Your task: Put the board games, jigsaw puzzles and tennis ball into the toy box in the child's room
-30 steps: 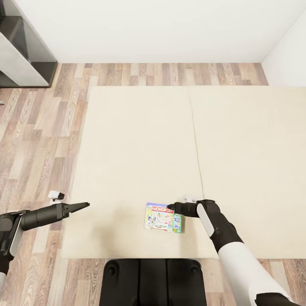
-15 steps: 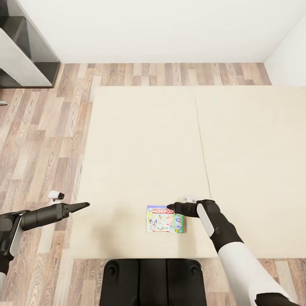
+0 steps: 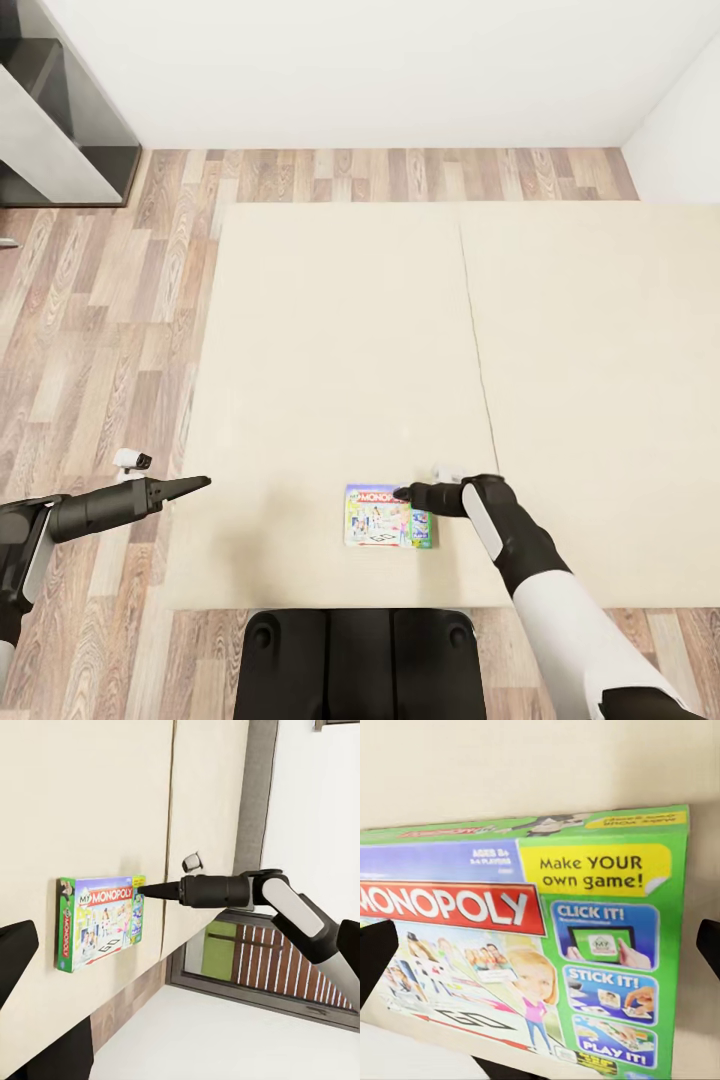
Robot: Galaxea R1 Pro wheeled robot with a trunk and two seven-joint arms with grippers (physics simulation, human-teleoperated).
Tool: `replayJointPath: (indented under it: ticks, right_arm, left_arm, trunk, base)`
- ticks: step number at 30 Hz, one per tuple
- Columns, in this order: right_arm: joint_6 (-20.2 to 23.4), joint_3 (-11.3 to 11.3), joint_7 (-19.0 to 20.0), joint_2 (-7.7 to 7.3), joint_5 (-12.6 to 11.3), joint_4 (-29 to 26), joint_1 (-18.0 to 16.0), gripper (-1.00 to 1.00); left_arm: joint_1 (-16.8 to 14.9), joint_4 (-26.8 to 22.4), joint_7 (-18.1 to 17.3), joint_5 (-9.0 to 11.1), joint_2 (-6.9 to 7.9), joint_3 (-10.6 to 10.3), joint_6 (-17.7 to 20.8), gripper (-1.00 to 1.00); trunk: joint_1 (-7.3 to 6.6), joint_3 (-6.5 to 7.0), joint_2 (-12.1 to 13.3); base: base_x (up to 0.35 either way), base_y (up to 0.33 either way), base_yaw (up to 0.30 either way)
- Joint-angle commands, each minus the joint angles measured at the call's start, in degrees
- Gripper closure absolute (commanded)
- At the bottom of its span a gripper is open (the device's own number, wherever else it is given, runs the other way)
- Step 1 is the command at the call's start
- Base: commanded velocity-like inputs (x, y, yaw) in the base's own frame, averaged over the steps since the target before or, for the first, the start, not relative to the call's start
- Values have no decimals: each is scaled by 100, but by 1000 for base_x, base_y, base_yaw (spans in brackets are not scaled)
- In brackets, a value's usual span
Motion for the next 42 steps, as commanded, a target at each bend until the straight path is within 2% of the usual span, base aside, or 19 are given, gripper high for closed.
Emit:
replayJointPath:
  ticks: [1,15,24,42]
  right_arm:
    - [20,-2,22,0,27,30,-2,-100]
    - [-3,-2,23,5,32,91,2,-100]
    - [-323,8,23,8,15,92,3,-100]
    - [-346,15,23,8,14,100,5,-100]
  left_arm:
    - [-1,-1,-24,-5,0,0,61,-100]
    - [-1,-1,-24,-5,0,0,61,-100]
    - [-1,-1,-24,-5,1,1,61,-100]
    - [-1,-1,-24,-5,1,1,61,-100]
  trunk:
    - [3,-6,-9]
    - [3,-6,-9]
    - [3,-6,-9]
    - [3,-6,-9]
  base:
    - [0,0,0]
    - [0,0,0]
    - [0,27,0]
    - [0,51,0]
